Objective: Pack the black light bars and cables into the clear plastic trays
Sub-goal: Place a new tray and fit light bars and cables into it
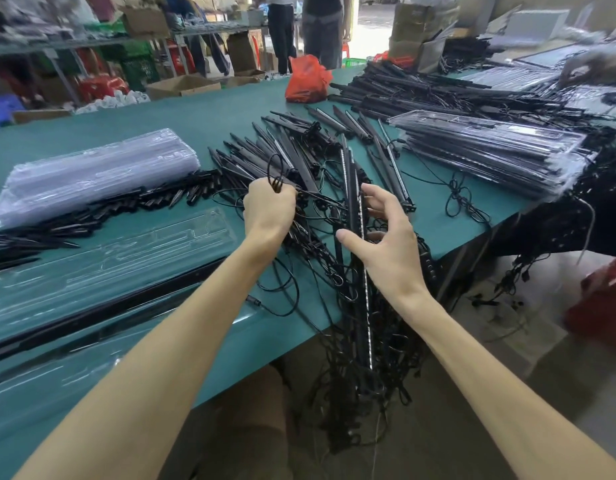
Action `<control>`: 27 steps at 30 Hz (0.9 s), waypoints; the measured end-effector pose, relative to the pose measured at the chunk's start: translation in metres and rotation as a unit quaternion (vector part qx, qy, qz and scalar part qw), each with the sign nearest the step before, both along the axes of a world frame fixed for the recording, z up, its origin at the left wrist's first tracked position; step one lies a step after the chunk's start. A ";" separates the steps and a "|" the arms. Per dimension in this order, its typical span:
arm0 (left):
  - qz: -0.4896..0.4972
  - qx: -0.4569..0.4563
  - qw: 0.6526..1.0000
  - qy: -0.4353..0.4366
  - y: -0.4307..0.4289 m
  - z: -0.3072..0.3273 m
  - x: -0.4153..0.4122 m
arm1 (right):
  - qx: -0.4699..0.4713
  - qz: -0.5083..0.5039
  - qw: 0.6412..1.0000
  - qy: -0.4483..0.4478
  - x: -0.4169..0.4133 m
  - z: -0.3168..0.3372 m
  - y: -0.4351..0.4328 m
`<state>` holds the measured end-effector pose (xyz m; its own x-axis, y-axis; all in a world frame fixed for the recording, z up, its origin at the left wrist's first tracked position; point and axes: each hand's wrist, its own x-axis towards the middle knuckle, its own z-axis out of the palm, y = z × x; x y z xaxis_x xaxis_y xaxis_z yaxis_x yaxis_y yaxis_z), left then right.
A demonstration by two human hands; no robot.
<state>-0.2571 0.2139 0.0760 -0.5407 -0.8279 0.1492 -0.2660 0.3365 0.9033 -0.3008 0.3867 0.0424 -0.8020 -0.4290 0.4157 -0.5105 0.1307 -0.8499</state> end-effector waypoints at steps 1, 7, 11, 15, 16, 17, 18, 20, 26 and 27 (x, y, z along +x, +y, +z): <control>0.004 0.006 1.000 0.006 0.000 0.001 -0.001 | -0.005 -0.002 1.000 -0.001 0.001 -0.002 -0.001; 0.025 0.031 0.999 0.022 -0.009 0.009 0.003 | -0.055 -0.036 0.998 -0.017 0.003 -0.007 -0.002; 0.044 0.048 0.996 0.054 -0.016 0.011 0.011 | -0.046 -0.038 0.998 -0.034 0.003 -0.008 -0.001; 0.018 0.028 0.994 0.106 -0.005 0.024 0.013 | -0.021 -0.041 0.998 -0.044 0.003 -0.007 -0.004; 0.005 0.027 0.993 0.113 -0.002 0.028 0.013 | -0.014 -0.042 0.998 -0.042 0.002 -0.007 -0.004; -0.009 0.024 0.993 0.116 0.001 0.033 0.013 | -0.007 -0.043 0.998 -0.041 0.000 -0.007 -0.004; -0.027 0.021 0.993 0.110 0.002 0.037 0.013 | 0.000 -0.041 0.998 -0.040 -0.001 -0.008 -0.004; -0.069 0.019 0.993 0.090 0.003 0.042 0.014 | 0.010 -0.029 0.998 -0.046 -0.004 -0.007 -0.005; -0.086 0.009 0.996 0.023 -0.006 0.029 0.020 | -0.013 0.011 0.991 -0.133 -0.016 -0.002 -0.011; -0.090 0.010 0.996 0.008 -0.008 0.025 0.021 | -0.028 0.020 0.986 -0.162 -0.017 -0.002 -0.012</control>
